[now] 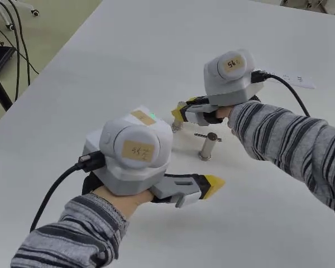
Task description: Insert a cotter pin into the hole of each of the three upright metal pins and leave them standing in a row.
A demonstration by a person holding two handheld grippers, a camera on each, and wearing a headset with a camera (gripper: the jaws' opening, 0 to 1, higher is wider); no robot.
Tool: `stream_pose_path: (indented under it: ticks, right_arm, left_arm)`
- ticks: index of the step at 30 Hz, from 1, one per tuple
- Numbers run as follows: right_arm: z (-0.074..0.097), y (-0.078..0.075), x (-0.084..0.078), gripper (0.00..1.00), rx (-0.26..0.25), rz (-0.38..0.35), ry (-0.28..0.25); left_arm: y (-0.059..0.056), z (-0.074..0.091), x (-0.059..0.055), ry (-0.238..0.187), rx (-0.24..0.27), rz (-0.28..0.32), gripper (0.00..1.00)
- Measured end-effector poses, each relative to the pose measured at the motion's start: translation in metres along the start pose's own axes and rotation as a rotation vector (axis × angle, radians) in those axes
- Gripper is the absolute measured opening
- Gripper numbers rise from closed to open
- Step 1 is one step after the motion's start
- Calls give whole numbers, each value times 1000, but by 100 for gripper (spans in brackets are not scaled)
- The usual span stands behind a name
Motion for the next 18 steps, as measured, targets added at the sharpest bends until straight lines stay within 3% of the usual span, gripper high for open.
stream_pose_path:
  ticks: [9,18]
  right_arm:
    - [29,-17,-25,9,-61,-46,25]
    - [56,-21,-55,9,-94,-67,49]
  left_arm:
    - [0,2,2,-5,3,5,99]
    - [-2,5,5,-18,-8,-7,99]
Point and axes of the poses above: the centre of the closed fingertips' face, and the gripper's own axes: z roughly backward along the fingers, y roughly to its left, x roughly out of its top, the point moved 8 cm from there along z, roughly backward along the fingers, and after that the axes turned 12 degrees about y, right-handed, at the moved point
